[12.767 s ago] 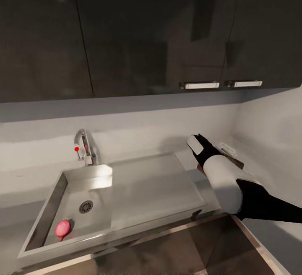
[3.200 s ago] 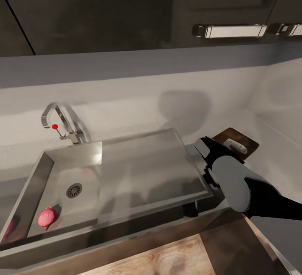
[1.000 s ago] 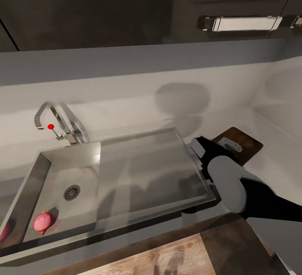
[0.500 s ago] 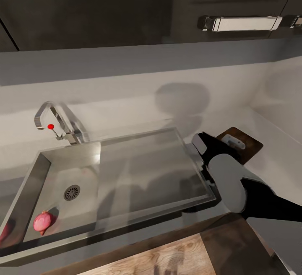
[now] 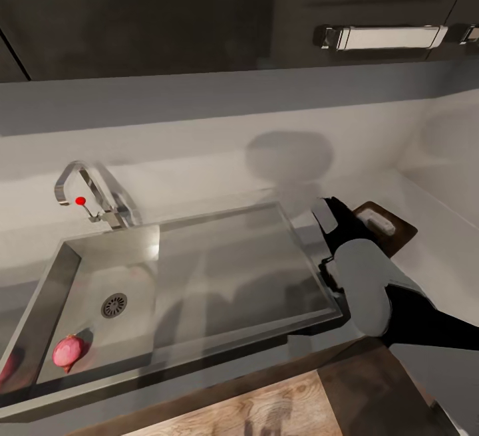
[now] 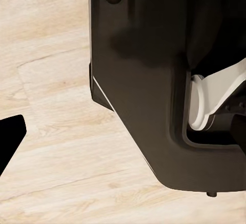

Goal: In the kitchen, take the Vidalia onion out of the sink, dice it on the chopping board with the paring knife, put the diced onion into the bowl on the countertop, then place both the paring knife and the chopping board into the sink.

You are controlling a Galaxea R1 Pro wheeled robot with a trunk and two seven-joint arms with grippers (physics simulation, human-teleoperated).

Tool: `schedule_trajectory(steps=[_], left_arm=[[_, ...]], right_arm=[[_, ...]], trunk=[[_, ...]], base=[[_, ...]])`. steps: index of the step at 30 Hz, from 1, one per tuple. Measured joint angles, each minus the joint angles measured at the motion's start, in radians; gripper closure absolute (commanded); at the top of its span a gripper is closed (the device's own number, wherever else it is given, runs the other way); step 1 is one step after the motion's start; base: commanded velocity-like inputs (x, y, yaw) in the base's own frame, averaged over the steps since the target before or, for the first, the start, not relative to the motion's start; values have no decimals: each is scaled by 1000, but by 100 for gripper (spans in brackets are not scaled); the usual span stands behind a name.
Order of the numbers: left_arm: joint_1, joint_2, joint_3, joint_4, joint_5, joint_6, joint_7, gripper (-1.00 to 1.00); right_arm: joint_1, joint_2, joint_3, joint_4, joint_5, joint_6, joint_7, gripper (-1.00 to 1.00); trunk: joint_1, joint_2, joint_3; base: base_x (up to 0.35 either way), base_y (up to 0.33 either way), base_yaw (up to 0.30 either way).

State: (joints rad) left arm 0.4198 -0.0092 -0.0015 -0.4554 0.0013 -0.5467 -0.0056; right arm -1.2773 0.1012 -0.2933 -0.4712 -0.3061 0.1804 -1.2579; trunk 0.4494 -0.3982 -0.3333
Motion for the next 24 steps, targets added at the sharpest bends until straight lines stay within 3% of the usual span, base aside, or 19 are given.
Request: schedule_trajectory(steps=[2,8,13,24], left_arm=[[0,0,0,0,0,0,0,-100],[0,0,0,0,0,0,0,-100],[0,0,0,2,0,0,-1,-100],[0,0,0,10,0,0,-1,-100]], right_arm=[[0,-1,-11,0,-43,-3,-8,-100],[0,4,-18,-2,-81,-31,-102,-100],[-1,6,-18,-3,-89,-104,-165,-100],[-1,11,-17,-28,-90,-118,-183,-100]], trunk=[[0,0,0],[0,0,0],[0,0,0],[0,0,0]], base=[[0,0,0],[0,0,0],[0,0,0],[0,0,0]])
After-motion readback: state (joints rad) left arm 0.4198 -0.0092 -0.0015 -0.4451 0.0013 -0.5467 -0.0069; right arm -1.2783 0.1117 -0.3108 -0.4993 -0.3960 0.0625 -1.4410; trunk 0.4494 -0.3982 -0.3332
